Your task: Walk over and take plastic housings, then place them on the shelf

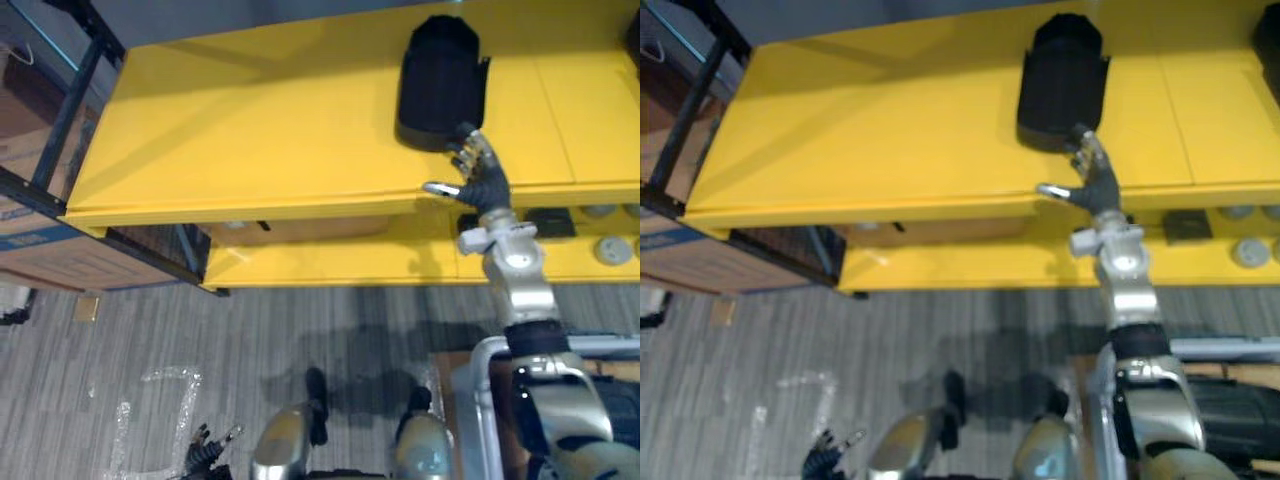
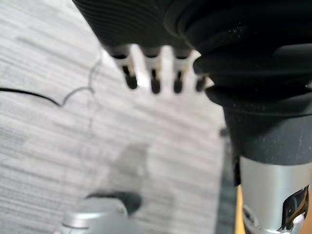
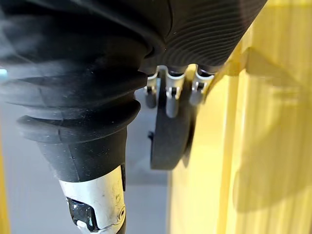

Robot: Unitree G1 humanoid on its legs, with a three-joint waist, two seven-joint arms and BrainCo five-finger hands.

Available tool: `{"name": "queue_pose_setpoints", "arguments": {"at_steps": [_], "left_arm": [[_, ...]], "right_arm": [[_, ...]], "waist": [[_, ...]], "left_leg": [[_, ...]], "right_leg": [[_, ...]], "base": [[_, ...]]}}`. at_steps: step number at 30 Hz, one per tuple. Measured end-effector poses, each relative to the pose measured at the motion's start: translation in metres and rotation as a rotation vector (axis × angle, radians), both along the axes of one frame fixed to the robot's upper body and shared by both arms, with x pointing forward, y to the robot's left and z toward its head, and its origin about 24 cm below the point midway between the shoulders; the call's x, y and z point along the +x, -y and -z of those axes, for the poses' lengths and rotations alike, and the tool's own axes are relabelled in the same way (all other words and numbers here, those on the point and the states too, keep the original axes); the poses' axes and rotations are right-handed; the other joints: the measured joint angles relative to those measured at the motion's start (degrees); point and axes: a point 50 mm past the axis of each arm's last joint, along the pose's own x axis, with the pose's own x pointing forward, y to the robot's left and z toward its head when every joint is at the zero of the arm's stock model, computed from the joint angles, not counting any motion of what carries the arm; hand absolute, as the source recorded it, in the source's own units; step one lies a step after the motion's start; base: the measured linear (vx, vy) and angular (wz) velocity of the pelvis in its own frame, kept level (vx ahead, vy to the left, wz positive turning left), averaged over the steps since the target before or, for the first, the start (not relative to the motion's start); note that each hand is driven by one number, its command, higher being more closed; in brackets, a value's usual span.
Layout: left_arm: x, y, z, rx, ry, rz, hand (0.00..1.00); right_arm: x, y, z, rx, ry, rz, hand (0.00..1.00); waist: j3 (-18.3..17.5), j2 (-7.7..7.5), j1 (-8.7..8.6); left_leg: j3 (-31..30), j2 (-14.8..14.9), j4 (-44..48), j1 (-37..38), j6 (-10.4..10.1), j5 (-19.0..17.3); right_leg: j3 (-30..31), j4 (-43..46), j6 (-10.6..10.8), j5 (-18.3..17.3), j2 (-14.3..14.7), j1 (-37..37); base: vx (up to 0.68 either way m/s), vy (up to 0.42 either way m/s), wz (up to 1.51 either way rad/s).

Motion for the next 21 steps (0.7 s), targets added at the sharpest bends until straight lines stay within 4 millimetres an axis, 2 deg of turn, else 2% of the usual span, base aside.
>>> {"name": "queue_pose_setpoints", "arguments": {"at_steps": [4, 6, 8, 10, 14, 21], "left_arm": [[0.001, 0.001, 0.000, -0.002, 0.002, 0.006, 0.00], [0.001, 0.001, 0.000, -0.010, 0.006, -0.009, 0.00], [0.001, 0.001, 0.000, -0.013, 0.007, -0.014, 0.00], [0.002, 0.001, 0.000, -0.015, 0.007, -0.016, 0.00], [0.003, 0.001, 0.000, -0.014, 0.013, -0.016, 0.00], [0.001, 0.005, 0.003, -0.013, -0.005, 0.001, 0.00]], "right_arm": [[-0.004, -0.006, -0.010, -0.003, 0.058, -0.025, 0.00], [-0.015, -0.021, -0.026, 0.000, 0.164, -0.084, 0.00], [-0.036, -0.050, -0.051, -0.001, 0.318, -0.208, 0.00], [-0.046, -0.070, -0.059, -0.020, 0.374, -0.301, 0.00], [-0.047, -0.105, -0.045, -0.042, 0.285, -0.431, 0.00], [-0.038, -0.129, -0.024, -0.027, 0.138, -0.456, 0.00]], "waist": [[-0.02, 0.05, -0.04], [-0.02, 0.05, -0.10], [-0.02, 0.05, -0.13], [-0.02, 0.05, -0.07], [-0.03, 0.04, 0.05], [-0.03, 0.05, 0.24]], "left_leg": [[0.12, 0.07, -0.02, 0.00, 0.00, 0.01], [0.24, 0.20, -0.01, 0.00, -0.01, 0.00], [0.53, 0.54, -0.01, 0.00, -0.04, -0.03], [0.77, 0.83, 0.02, 0.01, -0.12, -0.07], [0.98, 1.29, 0.12, 0.04, -0.32, -0.09], [0.96, 1.61, -0.01, 0.04, -0.61, 0.11]], "right_leg": [[0.09, -0.04, 0.09, 0.13, 0.15, 0.03], [0.17, -0.20, 0.07, 0.17, 0.31, 0.02], [0.37, -0.57, -0.06, 0.28, 0.69, 0.01], [0.53, -0.94, -0.19, 0.49, 1.03, 0.04], [0.80, -1.05, -0.34, 0.59, 1.52, -0.02], [0.84, -0.99, -0.44, 0.59, 1.83, -0.13]], "base": [[0.00, -0.003, -0.01], [0.01, -0.013, -0.04], [0.01, -0.017, -0.06], [0.00, -0.016, -0.07], [-0.01, -0.013, -0.04], [0.00, -0.002, 0.00]]}}
